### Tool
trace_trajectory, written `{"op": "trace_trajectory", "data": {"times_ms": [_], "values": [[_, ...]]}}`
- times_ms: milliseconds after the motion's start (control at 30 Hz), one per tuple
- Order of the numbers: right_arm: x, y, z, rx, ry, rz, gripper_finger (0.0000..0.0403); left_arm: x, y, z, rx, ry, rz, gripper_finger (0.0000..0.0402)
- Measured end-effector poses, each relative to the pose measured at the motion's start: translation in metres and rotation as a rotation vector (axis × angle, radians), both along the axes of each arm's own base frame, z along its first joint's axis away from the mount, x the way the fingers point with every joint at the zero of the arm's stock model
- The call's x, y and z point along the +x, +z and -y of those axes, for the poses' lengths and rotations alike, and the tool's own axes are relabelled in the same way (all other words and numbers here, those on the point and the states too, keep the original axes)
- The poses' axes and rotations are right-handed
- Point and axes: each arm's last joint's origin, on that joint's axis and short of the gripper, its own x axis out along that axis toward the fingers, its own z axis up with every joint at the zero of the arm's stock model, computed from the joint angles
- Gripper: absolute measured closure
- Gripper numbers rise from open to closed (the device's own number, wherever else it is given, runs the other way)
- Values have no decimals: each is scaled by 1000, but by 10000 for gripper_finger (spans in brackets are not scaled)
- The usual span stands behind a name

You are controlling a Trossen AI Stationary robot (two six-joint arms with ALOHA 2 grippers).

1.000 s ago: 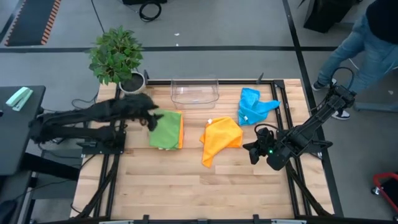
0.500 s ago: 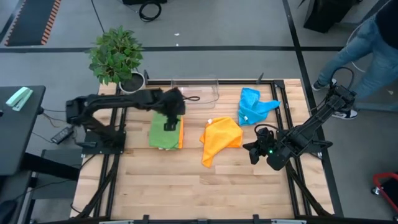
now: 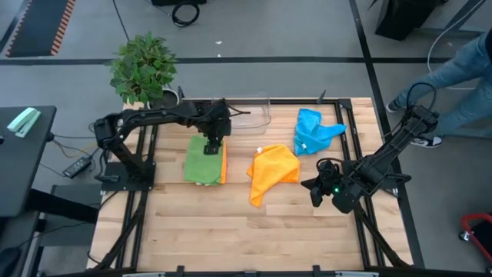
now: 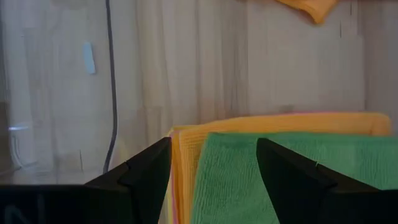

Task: Fold microfiber towels
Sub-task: Stack the folded green microfiber cloth on top of the folded orange microfiber cloth

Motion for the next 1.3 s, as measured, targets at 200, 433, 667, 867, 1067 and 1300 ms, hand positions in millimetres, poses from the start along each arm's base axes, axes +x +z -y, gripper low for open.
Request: {"op": "trace_trajectory", "data": {"times_ms": [200, 433, 667, 867, 1067, 1300], "values": [[-1, 0, -1, -9, 10, -4, 402, -3, -9, -4, -77, -14, -41, 158], [-1, 0, 0, -16, 13, -9, 402, 2, -21, 1, -96, -33, -90, 166], [-1, 0, 0, -29, 19, -10, 402, 5, -20, 11, -39, -86, -109, 201], [-1, 0, 0, -35, 23, -12, 402, 4, -20, 6, -18, -57, -118, 251], [-1, 0, 0, -35, 23, -12, 402, 3, -20, 5, -22, -51, -122, 324], [-1, 0, 0, -34, 23, -12, 402, 1, -20, 7, -51, -59, -133, 392]]}}
